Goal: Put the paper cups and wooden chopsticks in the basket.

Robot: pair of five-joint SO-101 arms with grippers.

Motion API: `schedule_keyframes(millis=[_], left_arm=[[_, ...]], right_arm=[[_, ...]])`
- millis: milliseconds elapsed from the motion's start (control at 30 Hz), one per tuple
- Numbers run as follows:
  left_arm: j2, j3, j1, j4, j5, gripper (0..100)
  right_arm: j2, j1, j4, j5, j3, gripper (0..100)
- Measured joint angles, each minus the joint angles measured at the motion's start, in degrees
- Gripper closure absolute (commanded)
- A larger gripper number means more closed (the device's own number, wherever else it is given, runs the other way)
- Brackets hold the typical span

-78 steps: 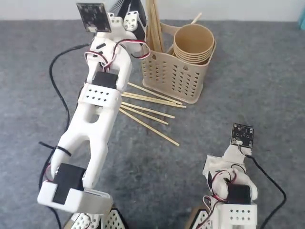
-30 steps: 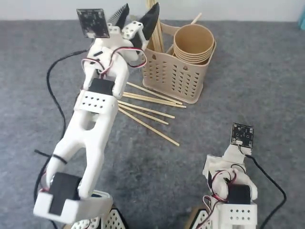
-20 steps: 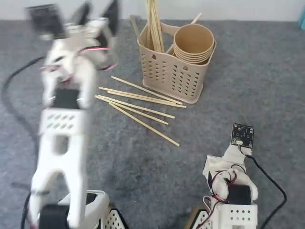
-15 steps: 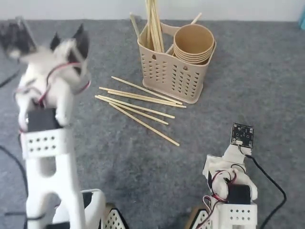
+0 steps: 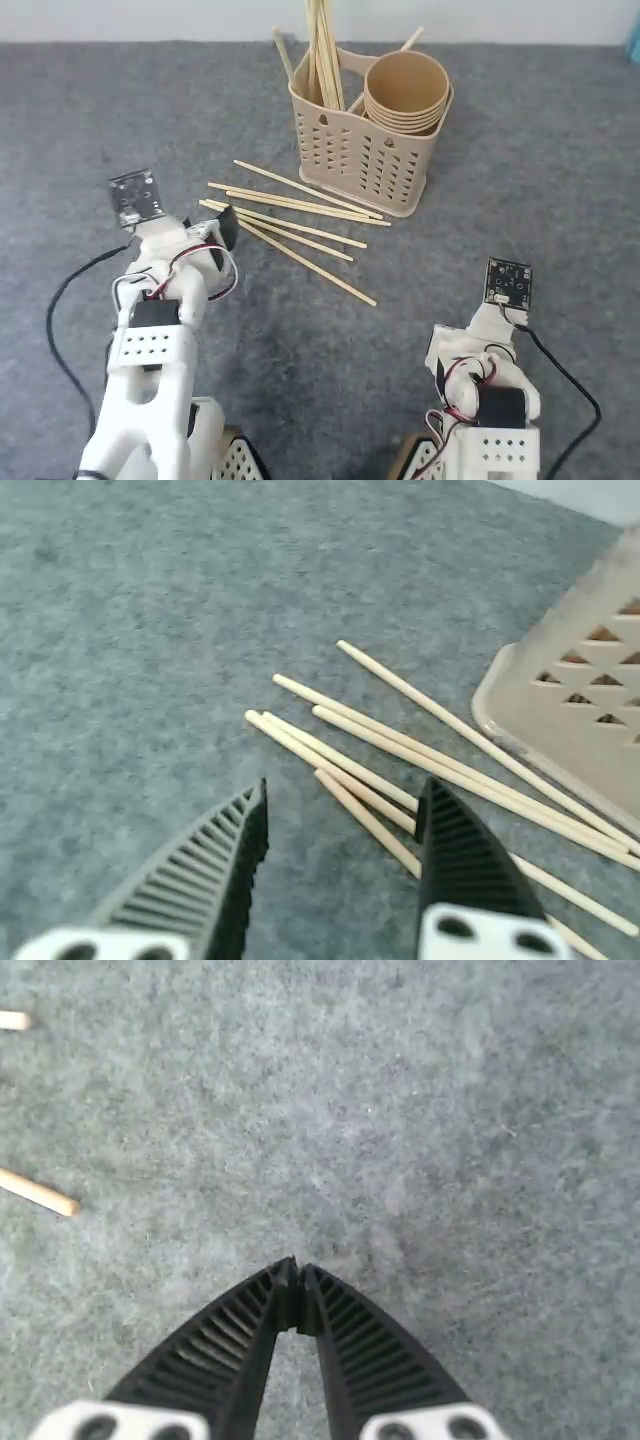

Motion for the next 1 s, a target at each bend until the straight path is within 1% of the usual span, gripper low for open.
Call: schedule_keyframes(millis=[67, 200, 400, 500, 633, 867, 1000], left_arm=[[0.0, 0.0, 1.0, 0.8, 0.2, 77], [0.0, -1.1, 2.7, 6.6, 4.3, 77], [1.7, -9.2, 6.1, 15.5, 12.1, 77], [8.4, -14.2, 7.6, 17.8, 15.6, 77], [20.3, -18.8, 8.0, 18.2, 18.4, 77], [37.9, -27.5, 7.9, 18.2, 19.1, 77], [45.4, -31.8, 7.7, 18.2, 19.2, 77]], right_arm=[[0.0, 0.0, 0.0, 0.0, 0.0, 99.1], [0.0, 0.0, 0.0, 0.0, 0.0, 99.1], [0.0, 0.0, 0.0, 0.0, 0.0, 99.1], [0.0, 0.0, 0.0, 0.0, 0.0, 99.1], [0.0, 0.0, 0.0, 0.0, 0.0, 99.1], [0.0, 0.0, 0.0, 0.0, 0.0, 99.1], [0.0, 0.0, 0.0, 0.0, 0.0, 99.1]])
